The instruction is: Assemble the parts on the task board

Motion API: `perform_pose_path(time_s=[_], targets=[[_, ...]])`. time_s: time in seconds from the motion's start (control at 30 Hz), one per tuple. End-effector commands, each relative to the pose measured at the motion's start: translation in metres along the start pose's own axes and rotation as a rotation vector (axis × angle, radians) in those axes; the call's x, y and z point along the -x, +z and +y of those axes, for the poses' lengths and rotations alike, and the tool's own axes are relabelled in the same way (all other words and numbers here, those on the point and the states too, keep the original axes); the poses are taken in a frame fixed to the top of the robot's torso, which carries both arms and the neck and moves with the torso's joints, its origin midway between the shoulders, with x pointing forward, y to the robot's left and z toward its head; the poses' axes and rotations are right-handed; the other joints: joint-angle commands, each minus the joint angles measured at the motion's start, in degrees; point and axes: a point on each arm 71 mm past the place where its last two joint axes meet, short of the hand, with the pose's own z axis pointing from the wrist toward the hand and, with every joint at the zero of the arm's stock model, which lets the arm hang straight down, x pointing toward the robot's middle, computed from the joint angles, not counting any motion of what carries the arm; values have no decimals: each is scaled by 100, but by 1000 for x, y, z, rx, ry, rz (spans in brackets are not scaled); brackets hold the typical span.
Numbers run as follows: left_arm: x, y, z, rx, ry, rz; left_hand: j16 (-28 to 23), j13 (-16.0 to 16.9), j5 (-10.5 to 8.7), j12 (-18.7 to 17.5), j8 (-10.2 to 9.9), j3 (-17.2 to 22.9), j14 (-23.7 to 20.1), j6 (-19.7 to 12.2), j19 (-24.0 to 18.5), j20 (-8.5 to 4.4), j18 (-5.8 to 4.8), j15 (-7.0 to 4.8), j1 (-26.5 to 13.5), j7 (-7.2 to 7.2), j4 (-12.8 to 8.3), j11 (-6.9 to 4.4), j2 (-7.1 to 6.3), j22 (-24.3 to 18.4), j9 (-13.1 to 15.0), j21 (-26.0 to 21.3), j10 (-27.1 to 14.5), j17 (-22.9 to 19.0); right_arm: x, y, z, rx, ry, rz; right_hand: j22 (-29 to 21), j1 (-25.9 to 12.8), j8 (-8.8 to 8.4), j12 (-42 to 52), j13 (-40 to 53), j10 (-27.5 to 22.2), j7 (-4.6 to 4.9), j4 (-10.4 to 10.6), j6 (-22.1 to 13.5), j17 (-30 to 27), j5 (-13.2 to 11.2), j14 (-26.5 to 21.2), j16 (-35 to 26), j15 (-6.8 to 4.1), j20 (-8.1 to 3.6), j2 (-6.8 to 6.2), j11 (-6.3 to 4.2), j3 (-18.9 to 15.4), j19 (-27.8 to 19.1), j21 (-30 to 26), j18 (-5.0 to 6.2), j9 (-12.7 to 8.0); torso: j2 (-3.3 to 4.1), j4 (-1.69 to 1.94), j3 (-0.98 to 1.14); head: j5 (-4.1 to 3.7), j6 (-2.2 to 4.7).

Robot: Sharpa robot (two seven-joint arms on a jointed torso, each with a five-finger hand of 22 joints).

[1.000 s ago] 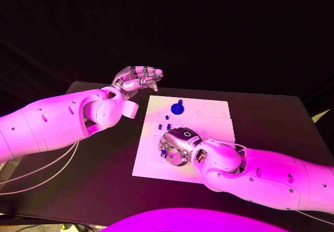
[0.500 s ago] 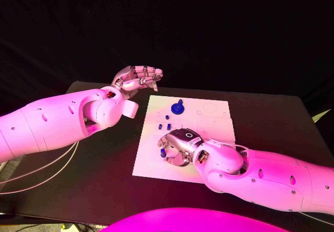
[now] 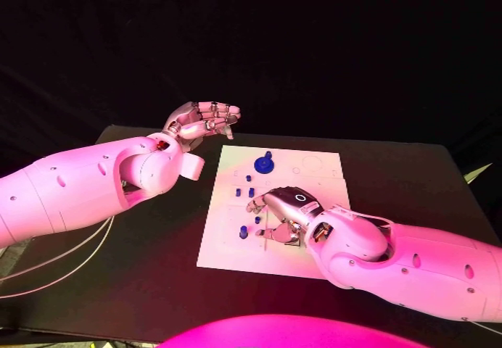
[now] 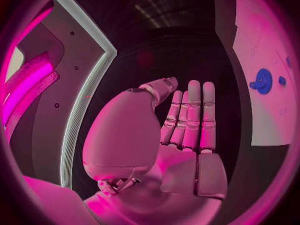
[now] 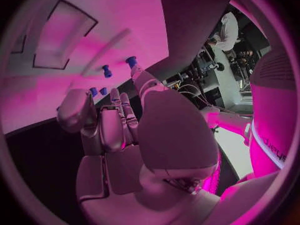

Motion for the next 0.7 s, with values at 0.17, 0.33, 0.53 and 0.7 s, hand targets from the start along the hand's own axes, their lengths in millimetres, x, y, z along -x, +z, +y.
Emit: perform_pose_path(time_s=[0.17,0.33,0.53,0.7], targets=[[-1,-1,-1,-7,-10,14,40,-8,-3,31,27,-22,-60,-9,-45,-2,73,1,-55,33,-4,-16,-15,-7,-8,-39,-7,-7,43,-22,-33,-92,211,-116,191,-132,70,453,73,685,144,265,154,32,18,63,9,-32,-26,-19,-98,29,106,268,48,-9,-12,-13,-4,-181,72],[0,-2,-1,-7,-10,14,41,-9,-4,33,28,-24,-60,-9,-45,-1,72,2,-59,33,-2,-16,-16,-7,-9,-41,-6,-8,68,-45,-71,-241,325,-99,644,-278,265,905,346,1703,88,501,285,785,38,247,394,-134,-99,-48,-243,-76,316,1304,-113,38,-31,-33,-10,-390,121],[0,-4,0,-5,-10,15,41,-9,-4,33,28,-24,-60,-9,-45,-1,72,2,-59,33,-2,-16,-16,-7,-9,-41,-6,-8,76,-75,-106,-395,392,-38,1043,-307,1128,3731,3583,1982,-163,890,133,1120,107,304,597,-396,-295,20,-468,-539,428,2096,-248,563,-48,-53,5,-543,146],[-1,-5,1,-3,-12,18,41,-9,-4,33,28,-24,-60,-9,-45,-1,72,2,-59,33,-2,-16,-16,-7,-9,-41,-6,-8,73,-92,-118,-468,379,7,1276,-640,1735,6884,7470,3215,-201,881,47,2014,65,459,955,-344,-321,189,-522,-921,532,2694,-342,1034,-48,-56,11,-601,117]])
